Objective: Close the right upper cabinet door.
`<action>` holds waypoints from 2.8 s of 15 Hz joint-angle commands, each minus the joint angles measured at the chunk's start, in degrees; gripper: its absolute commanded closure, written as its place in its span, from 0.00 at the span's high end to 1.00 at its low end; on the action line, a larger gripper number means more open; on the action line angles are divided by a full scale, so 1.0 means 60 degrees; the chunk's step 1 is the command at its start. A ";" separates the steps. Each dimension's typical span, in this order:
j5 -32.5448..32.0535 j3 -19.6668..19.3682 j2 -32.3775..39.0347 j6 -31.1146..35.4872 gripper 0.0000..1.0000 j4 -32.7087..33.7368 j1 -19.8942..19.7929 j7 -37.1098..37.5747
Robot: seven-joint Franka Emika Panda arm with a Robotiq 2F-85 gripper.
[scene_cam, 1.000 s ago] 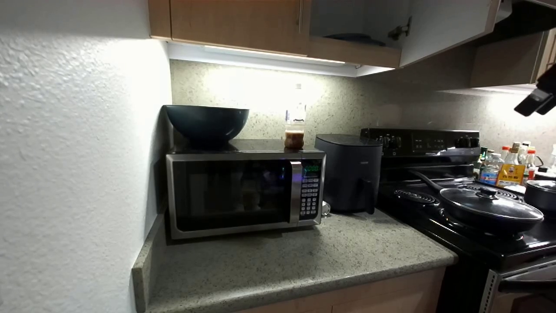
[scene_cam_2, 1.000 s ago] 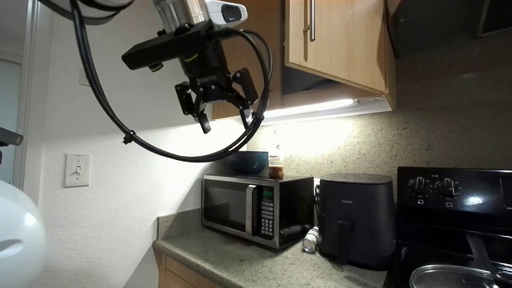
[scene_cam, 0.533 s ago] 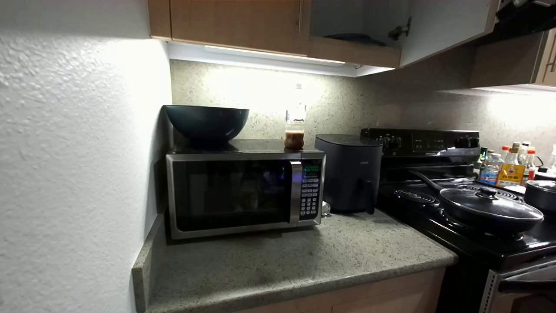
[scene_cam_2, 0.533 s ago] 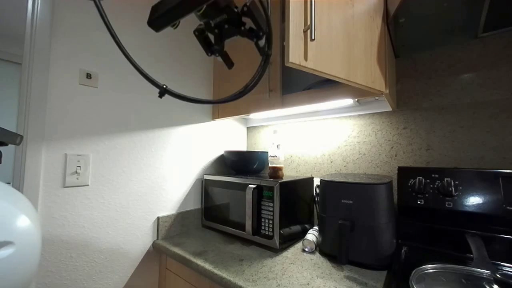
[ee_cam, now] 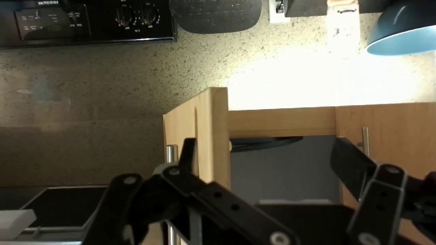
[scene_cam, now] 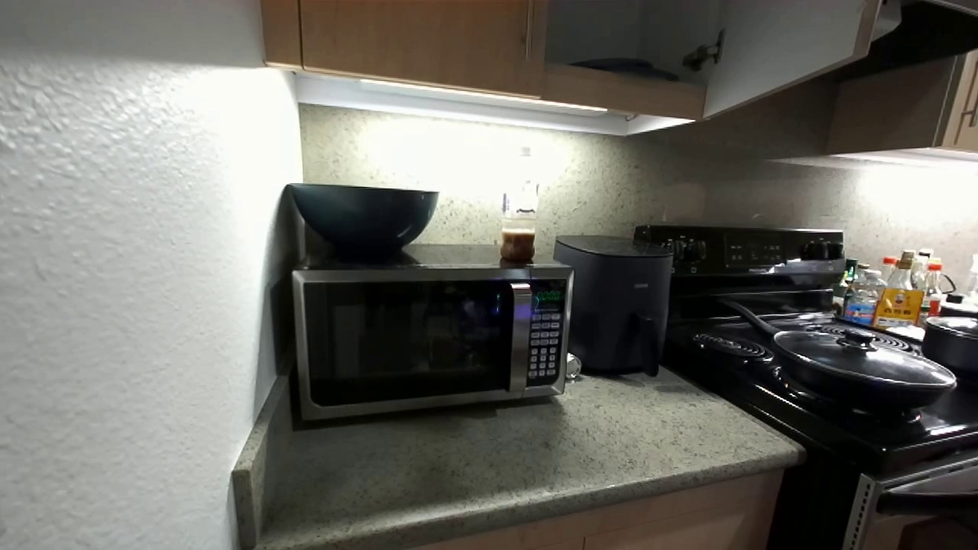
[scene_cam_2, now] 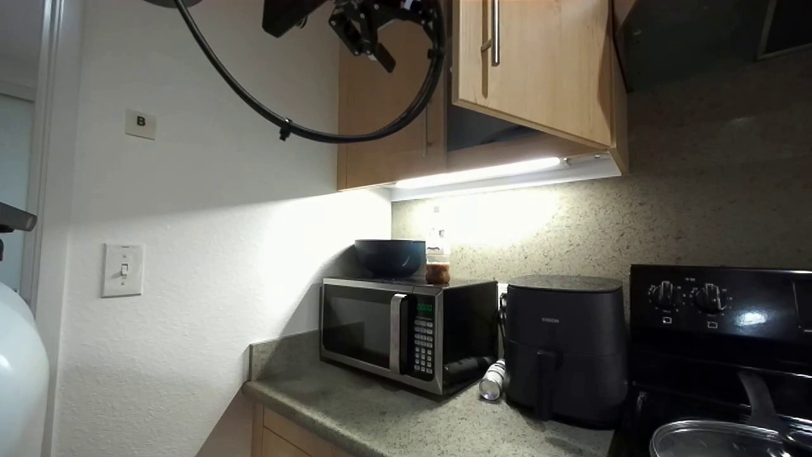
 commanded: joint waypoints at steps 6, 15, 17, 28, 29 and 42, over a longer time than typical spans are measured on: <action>-0.0343 -0.0979 0.0142 0.1025 1.00 0.0340 -0.0514 -0.0200; -0.0336 -0.1251 0.0309 0.1009 1.00 0.0580 -0.0443 -0.0370; -0.0337 -0.1243 0.0308 0.1009 1.00 0.0579 -0.0450 -0.0368; -0.0334 -0.1271 0.0304 0.1009 1.00 0.0579 -0.0452 -0.0370; -0.0334 -0.1271 0.0304 0.1009 1.00 0.0579 -0.0452 -0.0370; -0.0273 -0.0334 0.1432 0.1861 1.00 0.1208 -0.0556 0.0320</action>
